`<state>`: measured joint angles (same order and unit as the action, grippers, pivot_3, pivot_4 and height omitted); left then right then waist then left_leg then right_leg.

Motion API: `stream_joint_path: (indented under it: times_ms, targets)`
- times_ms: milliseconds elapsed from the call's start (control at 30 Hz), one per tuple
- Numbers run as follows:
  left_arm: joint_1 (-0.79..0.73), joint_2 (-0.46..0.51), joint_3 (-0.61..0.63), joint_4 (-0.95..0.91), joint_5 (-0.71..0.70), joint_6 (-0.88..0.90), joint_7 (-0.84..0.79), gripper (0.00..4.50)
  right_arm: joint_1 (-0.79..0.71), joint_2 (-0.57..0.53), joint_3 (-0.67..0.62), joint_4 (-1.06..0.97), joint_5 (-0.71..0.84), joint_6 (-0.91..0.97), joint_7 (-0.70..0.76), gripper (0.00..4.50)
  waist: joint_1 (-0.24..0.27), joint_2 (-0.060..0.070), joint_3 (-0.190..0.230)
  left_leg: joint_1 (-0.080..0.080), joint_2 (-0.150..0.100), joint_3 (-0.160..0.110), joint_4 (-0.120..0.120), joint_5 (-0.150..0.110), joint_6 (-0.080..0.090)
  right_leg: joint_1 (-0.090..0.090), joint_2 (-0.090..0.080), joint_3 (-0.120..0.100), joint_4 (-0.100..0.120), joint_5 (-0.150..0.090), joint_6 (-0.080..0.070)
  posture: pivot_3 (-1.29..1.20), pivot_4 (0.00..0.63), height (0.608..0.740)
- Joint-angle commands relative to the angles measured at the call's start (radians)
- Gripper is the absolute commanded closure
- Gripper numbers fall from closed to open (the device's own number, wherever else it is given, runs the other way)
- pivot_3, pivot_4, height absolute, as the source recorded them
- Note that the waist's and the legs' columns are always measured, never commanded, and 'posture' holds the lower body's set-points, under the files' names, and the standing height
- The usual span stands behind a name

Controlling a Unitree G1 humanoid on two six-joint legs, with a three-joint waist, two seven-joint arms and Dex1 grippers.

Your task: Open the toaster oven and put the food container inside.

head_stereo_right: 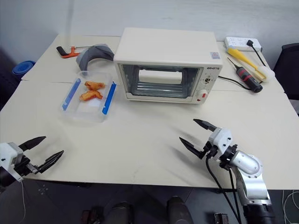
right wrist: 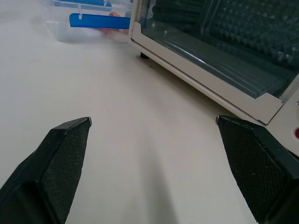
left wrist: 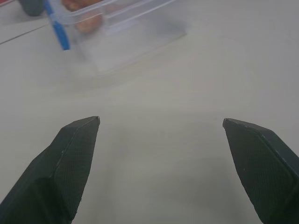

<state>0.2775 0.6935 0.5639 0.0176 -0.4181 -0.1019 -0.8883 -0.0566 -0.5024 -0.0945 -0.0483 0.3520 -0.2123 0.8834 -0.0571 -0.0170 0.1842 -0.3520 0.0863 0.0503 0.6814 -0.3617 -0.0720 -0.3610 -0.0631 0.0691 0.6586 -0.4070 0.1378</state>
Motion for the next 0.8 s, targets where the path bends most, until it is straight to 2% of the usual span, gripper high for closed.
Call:
stream_joint_path:
  times_ms: [33, 167, 267, 333, 400, 500, 633, 800]
  targets:
    - [0.012, 0.011, 0.004, -0.068, -0.052, 0.066, -0.01, 0.0, 0.01, -0.013, 0.005, -0.052, 0.021, 0.024, 0.015, 0.03, 0.0, 0.0, 0.0, 0.0, 0.0, 0.0, 0.0, 0.0, 0.0, 0.0, 0.0, 0.0, 0.0, 0.0, 0.0, 0.0, 0.15, 0.74]
    - [-0.026, 0.076, 0.044, -0.182, -0.32, 0.343, -0.075, 0.0, -0.018, -0.053, -0.033, -0.189, 0.136, 0.195, -0.012, 0.03, 0.001, 0.0, 0.0, 0.0, 0.001, 0.0, 0.001, 0.0, 0.0, 0.0, 0.001, 0.0, 0.002, 0.0, 0.0, 0.0, 0.15, 0.74]
    - [-0.136, 0.14, 0.068, -0.218, -0.415, 0.456, -0.041, 0.0, -0.135, -0.089, -0.053, -0.248, 0.244, 0.384, -0.066, 0.03, 0.0, 0.0, 0.0, 0.0, 0.001, -0.002, 0.002, 0.0, 0.0, 0.0, 0.0, 0.0, 0.004, 0.0, 0.0, 0.0, 0.15, 0.74]
    - [-0.227, 0.175, 0.04, -0.243, -0.456, 0.512, -0.037, 0.0, -0.256, -0.119, -0.021, -0.231, 0.239, 0.522, -0.109, 0.03, 0.0, 0.0, 0.0, 0.0, 0.001, -0.002, 0.002, 0.0, 0.0, 0.0, 0.0, 0.0, 0.004, 0.0, 0.0, 0.0, 0.15, 0.74]
    - [-0.285, 0.186, 0.017, -0.257, -0.479, 0.555, -0.029, 0.0, -0.337, -0.124, 0.005, -0.203, 0.204, 0.58, -0.14, 0.03, -0.002, 0.0, 0.0, 0.0, 0.0, -0.002, 0.001, 0.0, 0.0, 0.0, 0.001, 0.0, 0.003, 0.0, 0.0, 0.0, 0.15, 0.74]
    - [-0.354, 0.165, -0.017, -0.272, -0.48, 0.587, 0.011, 0.0, -0.474, -0.063, 0.025, -0.112, 0.192, 0.624, -0.187, 0.03, -0.013, 0.0, 0.0, -0.002, 0.0, -0.002, 0.0, 0.0, 0.0, -0.004, 0.001, 0.0, 0.002, 0.0, 0.0, 0.0, 0.15, 0.74]
    - [-0.367, 0.143, -0.045, -0.293, -0.452, 0.595, 0.026, 0.0, -0.557, -0.029, 0.072, -0.023, 0.126, 0.623, -0.187, 0.03, -0.038, 0.0, 0.0, -0.008, 0.0, -0.001, 0.001, 0.0, 0.0, -0.014, 0.0, 0.0, 0.009, 0.0, 0.0, 0.0, 0.15, 0.74]
    - [-0.347, 0.116, -0.039, -0.328, -0.446, 0.596, 0.049, 0.0, -0.619, 0.026, 0.088, 0.013, 0.106, 0.591, -0.165, 0.03, -0.063, 0.0, 0.0, -0.008, 0.001, -0.003, 0.001, 0.0, 0.0, -0.015, 0.0, 0.0, 0.012, 0.0, 0.0, 0.0, 0.15, 0.74]
